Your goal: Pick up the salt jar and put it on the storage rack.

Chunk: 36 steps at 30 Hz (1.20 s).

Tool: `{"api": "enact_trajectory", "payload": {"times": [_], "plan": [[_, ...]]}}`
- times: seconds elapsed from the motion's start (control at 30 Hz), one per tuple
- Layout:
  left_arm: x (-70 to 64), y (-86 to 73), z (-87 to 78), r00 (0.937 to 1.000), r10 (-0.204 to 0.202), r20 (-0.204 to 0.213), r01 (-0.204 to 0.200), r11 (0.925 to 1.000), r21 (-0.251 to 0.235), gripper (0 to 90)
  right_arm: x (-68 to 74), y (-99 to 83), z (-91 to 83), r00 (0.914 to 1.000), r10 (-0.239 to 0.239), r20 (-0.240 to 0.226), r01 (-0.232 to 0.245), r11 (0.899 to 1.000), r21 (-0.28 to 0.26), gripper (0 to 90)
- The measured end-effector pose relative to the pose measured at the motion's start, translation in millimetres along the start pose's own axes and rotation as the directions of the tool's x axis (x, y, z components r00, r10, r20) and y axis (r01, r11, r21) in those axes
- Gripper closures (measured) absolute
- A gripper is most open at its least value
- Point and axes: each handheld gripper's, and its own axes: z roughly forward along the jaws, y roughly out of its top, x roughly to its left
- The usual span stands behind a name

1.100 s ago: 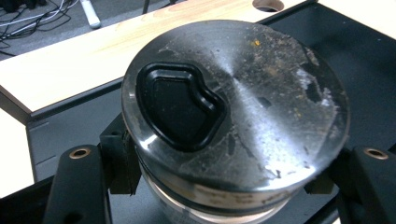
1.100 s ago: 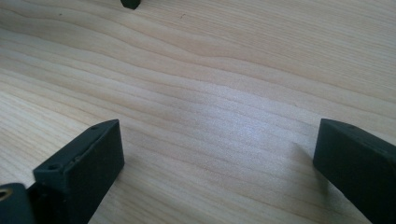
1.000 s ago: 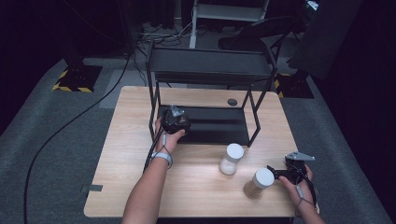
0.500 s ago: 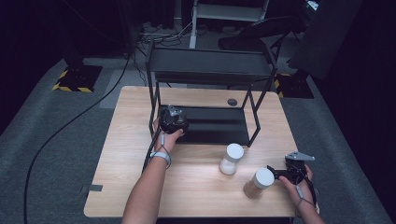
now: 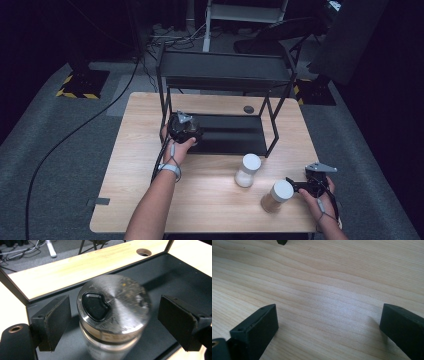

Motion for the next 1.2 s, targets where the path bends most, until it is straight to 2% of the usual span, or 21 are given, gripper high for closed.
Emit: {"api": "enact_trajectory", "payload": {"times": [0.33, 0.57, 0.8, 1.2], "plan": [[-3.0, 4.1, -37.7, 0.9990, 0.045, 0.003, -0.045, 0.9986, -0.029, 10.2, 0.0, 0.0, 0.0, 1.0000, 0.000, 0.000, 0.000, 1.000, 0.000, 1.8], [-3.1, 3.6, -64.3, 0.9985, 0.055, 0.007, -0.055, 0.9980, -0.031, 10.2, 0.0, 0.0, 0.0, 1.0000, 0.000, 0.000, 0.000, 1.000, 0.000, 1.8], [1.0, -2.3, -89.5, 0.9983, 0.055, 0.020, -0.054, 0.9975, -0.046, 10.2, 0.0, 0.0, 0.0, 1.0000, 0.000, 0.000, 0.000, 1.000, 0.000, 1.8], [7.2, -20.8, -128.7, 0.9974, 0.071, 0.011, -0.070, 0.9960, -0.054, 10.0, 0.0, 0.1, 0.0, 1.0000, 0.001, 0.000, -0.001, 1.000, 0.000, 1.8]]}}
